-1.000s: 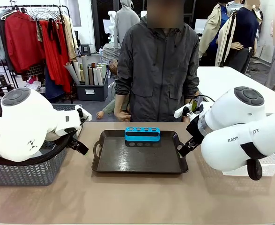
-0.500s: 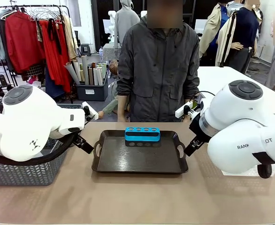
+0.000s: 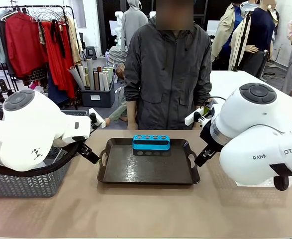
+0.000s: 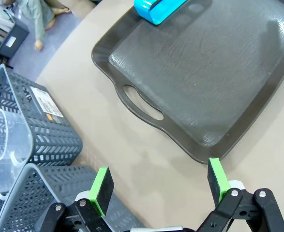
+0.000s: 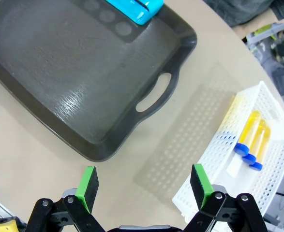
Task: Prepare the laboratory tools.
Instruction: Pick up one Large Measuring Cup and place it on the Handle tray.
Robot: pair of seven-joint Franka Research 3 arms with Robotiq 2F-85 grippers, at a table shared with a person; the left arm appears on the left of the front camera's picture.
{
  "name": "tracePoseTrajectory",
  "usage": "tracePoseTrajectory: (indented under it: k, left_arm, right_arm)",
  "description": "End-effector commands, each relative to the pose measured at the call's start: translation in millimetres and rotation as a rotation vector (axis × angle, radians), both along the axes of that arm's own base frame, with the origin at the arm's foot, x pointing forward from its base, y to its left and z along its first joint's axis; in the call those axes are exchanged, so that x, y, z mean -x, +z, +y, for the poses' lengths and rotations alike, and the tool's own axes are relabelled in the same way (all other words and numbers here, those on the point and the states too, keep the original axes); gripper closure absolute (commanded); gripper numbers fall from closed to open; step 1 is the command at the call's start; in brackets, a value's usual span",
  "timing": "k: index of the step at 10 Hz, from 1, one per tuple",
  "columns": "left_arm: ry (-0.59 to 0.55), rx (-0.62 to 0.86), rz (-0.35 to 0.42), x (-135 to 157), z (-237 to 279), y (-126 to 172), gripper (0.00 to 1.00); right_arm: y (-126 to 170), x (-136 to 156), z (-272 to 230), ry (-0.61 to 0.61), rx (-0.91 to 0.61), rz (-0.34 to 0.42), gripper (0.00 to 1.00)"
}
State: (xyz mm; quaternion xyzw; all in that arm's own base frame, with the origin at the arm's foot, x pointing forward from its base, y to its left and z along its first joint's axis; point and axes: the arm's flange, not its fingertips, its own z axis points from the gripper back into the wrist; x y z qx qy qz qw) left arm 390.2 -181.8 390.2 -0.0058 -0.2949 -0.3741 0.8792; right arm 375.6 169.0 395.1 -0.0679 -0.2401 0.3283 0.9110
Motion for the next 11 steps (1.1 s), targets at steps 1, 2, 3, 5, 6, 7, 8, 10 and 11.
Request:
tracePoseTrajectory:
  k: [1,2,3,5,6,7,8,10,11]
  left_arm:
    - [0.006,0.006,-0.006,0,-1,1,0.0]
    - [0.006,0.006,-0.006,0,-1,1,0.0]
    - [0.006,0.006,-0.006,0,-1,1,0.0]
    - [-0.027,-0.006,-0.001,2,2,7,0.0]
    - [-0.066,-0.012,-0.036,5,3,13,0.0]
    - [-0.102,-0.019,-0.092,8,6,20,0.0]
    - [-0.122,-0.027,-0.127,12,11,24,0.0]
    - [-0.193,-0.042,-0.197,22,17,41,0.0]
    - [-0.236,-0.041,-0.241,30,23,50,0.0]
  right_arm:
    - [-1,-3,0,0.018,-0.003,-0.013,0.0]
    - [-1,-3,0,0.018,-0.003,-0.013,0.0]
    - [-1,-3,0,0.018,-0.003,-0.013,0.0]
    - [5,-5,3,0.01,-0.081,0.008,0.0]
    - [12,-7,4,0.029,-0.146,0.035,0.0]
    - [20,-9,6,0.042,-0.188,0.046,0.0]
    - [27,-10,7,0.055,-0.227,0.051,0.0]
    - [49,-11,6,0.093,-0.285,0.035,0.0]
    - [65,-13,7,0.109,-0.295,0.012,0.0]
